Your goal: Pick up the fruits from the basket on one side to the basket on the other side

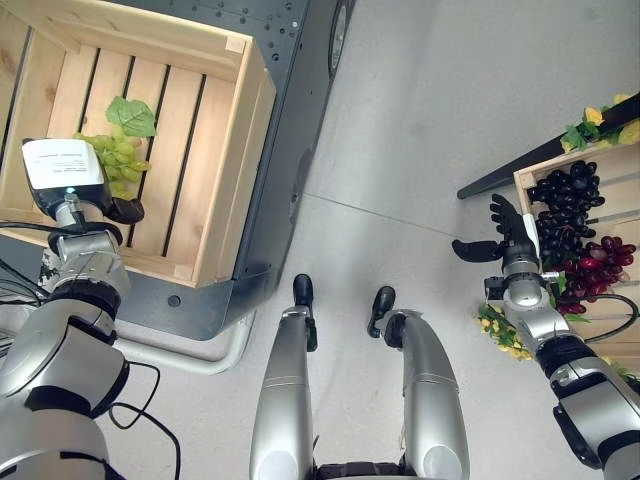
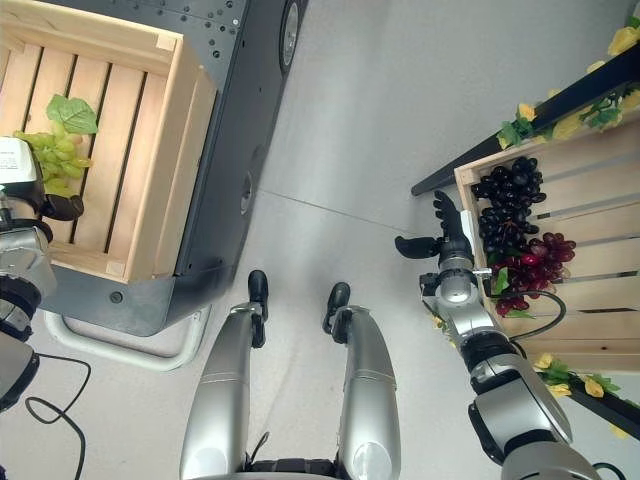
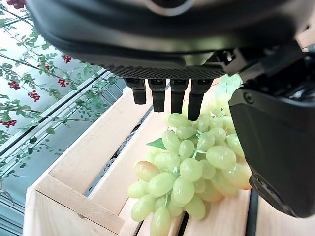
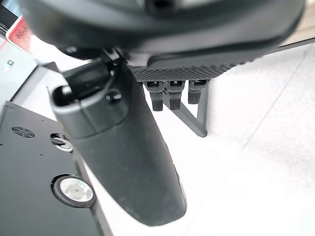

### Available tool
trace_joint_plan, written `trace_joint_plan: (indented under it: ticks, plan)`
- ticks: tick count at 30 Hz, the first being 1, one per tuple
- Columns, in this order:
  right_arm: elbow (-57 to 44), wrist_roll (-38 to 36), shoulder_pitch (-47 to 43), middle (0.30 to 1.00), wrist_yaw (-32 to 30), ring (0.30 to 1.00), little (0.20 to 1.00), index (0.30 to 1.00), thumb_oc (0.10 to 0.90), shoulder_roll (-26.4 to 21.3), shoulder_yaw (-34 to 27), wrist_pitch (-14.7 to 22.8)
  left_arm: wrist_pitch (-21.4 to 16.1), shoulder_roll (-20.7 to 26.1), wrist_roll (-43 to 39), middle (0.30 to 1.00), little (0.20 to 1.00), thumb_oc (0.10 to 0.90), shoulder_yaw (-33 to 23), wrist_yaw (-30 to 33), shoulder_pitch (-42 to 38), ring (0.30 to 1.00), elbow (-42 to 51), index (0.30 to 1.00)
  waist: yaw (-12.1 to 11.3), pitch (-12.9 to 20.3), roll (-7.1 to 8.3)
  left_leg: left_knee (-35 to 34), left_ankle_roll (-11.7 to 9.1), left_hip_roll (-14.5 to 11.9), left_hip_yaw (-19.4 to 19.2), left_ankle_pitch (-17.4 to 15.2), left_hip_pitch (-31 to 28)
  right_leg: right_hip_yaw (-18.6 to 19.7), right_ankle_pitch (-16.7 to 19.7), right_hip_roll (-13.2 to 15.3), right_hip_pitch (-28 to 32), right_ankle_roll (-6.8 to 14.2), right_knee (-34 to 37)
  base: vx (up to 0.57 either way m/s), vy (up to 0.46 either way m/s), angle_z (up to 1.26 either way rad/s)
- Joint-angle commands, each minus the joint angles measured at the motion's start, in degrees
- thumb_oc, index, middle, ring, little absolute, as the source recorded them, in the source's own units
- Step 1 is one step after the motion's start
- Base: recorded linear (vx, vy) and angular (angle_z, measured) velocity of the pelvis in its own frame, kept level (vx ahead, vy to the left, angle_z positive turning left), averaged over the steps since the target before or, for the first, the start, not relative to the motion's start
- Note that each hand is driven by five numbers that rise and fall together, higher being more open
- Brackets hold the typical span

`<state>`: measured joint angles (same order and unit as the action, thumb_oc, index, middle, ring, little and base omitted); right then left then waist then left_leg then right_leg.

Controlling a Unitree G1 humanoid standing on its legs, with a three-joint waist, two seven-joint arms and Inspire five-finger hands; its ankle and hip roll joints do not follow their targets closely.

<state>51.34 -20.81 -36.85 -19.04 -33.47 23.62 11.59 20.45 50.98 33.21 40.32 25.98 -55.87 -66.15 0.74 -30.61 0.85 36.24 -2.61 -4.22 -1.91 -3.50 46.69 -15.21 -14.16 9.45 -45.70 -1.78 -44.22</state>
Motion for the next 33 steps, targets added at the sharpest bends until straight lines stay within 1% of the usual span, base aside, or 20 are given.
trace_joint_plan:
  ticks: [1,6,12,15,17,18,19,20,24,27,33]
  plan:
    - [-1.9,-1.5,-0.4,0.900,-0.3,0.900,0.900,0.900,0.800,-3.7,-0.9,5.4,4.7,9.4,0.8,0.900,0.900,0.800,-1.1,3.1,-3.6,0.900,-2.9,0.900,-0.6,0.8,0.24,0.4,3.2,1.9,-4.9,-5.4,-3.4,1.3,0.1,-2.4,4.5,-0.9,2.8,0.00,0.000,0.00]
    - [-2.5,-1.7,-0.4,0.900,-1.0,0.900,0.900,0.900,0.800,-3.0,-0.7,5.0,2.1,9.3,0.3,0.900,0.900,0.800,-1.3,5.9,-4.5,0.900,-1.9,0.900,-0.9,0.8,0.71,0.6,3.4,2.1,-4.8,-5.7,-2.3,1.2,0.2,-2.3,3.3,-0.8,2.4,0.00,0.000,0.00]
    - [-3.1,-1.9,-0.6,0.900,-0.8,0.900,0.900,0.900,0.800,-2.7,-1.0,5.6,0.0,9.0,0.7,0.900,0.900,0.800,-1.0,6.1,-4.3,0.900,-1.1,0.900,-1.2,0.8,1.49,1.0,3.6,1.9,-4.5,-6.1,-1.0,1.1,0.3,-2.3,2.0,-0.6,2.1,0.00,0.000,0.00]
    - [-4.4,-2.7,-0.3,0.900,-1.5,0.900,0.900,0.900,0.800,-2.8,-1.3,4.6,-4.3,8.7,-0.1,0.900,0.900,0.800,-1.0,7.1,-4.1,0.900,-0.6,0.900,-1.1,0.8,1.78,1.2,3.7,1.7,-4.7,-6.2,-0.5,0.9,0.3,-2.3,1.4,-0.4,1.7,0.00,0.000,0.00]
    - [-4.3,-3.0,-0.1,0.900,-1.5,0.900,0.900,0.900,0.800,-2.9,-1.5,4.7,-4.8,8.5,-0.5,0.900,0.900,0.800,-0.9,7.1,-4.0,0.900,-0.4,0.900,-1.0,0.8,1.78,1.2,3.7,1.8,-4.6,-6.3,-0.4,0.9,0.3,-2.3,1.3,-0.4,1.6,0.00,-0.004,0.02]
    - [-4.1,-3.5,0.0,0.900,-1.6,0.900,0.900,0.900,0.800,-3.0,-1.9,5.1,-6.4,8.3,-0.5,0.900,0.900,0.800,-0.9,7.2,-3.7,0.900,-0.3,0.900,-1.1,0.8,1.76,1.1,3.7,1.8,-4.5,-6.3,-0.3,0.8,0.3,-2.2,1.2,-0.3,1.6,0.00,-0.014,0.03]
    - [-4.1,-3.6,0.2,0.900,-1.6,0.900,0.900,0.900,0.800,-3.0,-2.1,5.4,-7.0,8.2,-0.8,0.684,0.684,0.656,-0.9,7.0,-3.3,0.684,-0.1,0.684,-1.1,0.8,1.75,1.2,3.7,1.9,-4.4,-6.4,-0.3,0.8,0.2,-2.3,1.1,-0.3,1.5,0.00,0.000,0.00]
    - [-4.1,-3.6,0.3,0.900,-1.6,0.900,0.900,0.900,0.800,-3.1,-2.3,5.9,-8.2,7.9,-1.9,0.300,0.300,0.400,-1.1,6.5,-2.5,0.300,0.4,0.300,-1.1,0.8,1.68,1.4,3.7,1.9,-4.4,-6.6,-0.2,0.8,0.1,-2.2,0.9,-0.3,1.2,0.00,0.000,0.00]
    - [-4.4,-3.7,0.3,0.900,-1.8,0.900,0.900,0.900,0.800,-3.2,-2.8,5.7,-10.6,7.5,-3.7,0.300,0.300,0.400,-1.5,5.7,-1.4,0.300,1.2,0.300,-1.1,0.8,1.63,1.3,3.7,1.9,-4.3,-6.7,-0.6,0.9,-0.1,-2.3,1.3,-0.3,1.1,0.00,0.000,0.00]
    - [-4.5,-3.8,0.7,0.900,-1.7,0.900,0.900,0.900,0.800,-3.1,-3.2,6.0,-12.5,7.5,-4.3,0.300,0.300,0.400,-2.2,6.5,-0.4,0.300,1.8,0.300,-1.1,0.8,1.71,0.9,3.6,1.9,-4.2,-6.7,-1.5,0.9,-0.2,-2.4,2.2,-0.2,1.2,0.00,0.000,0.00]
    - [-3.5,-5.8,1.3,0.900,-1.6,0.900,0.900,0.900,0.800,-4.1,-5.3,7.0,-13.7,7.5,-4.7,0.300,0.300,0.400,-4.2,7.6,1.9,0.300,2.9,0.300,-1.2,0.8,1.48,0.1,3.6,2.0,-4.3,-6.7,-4.5,1.4,-0.3,-2.6,4.9,-0.1,1.8,0.00,0.000,0.00]
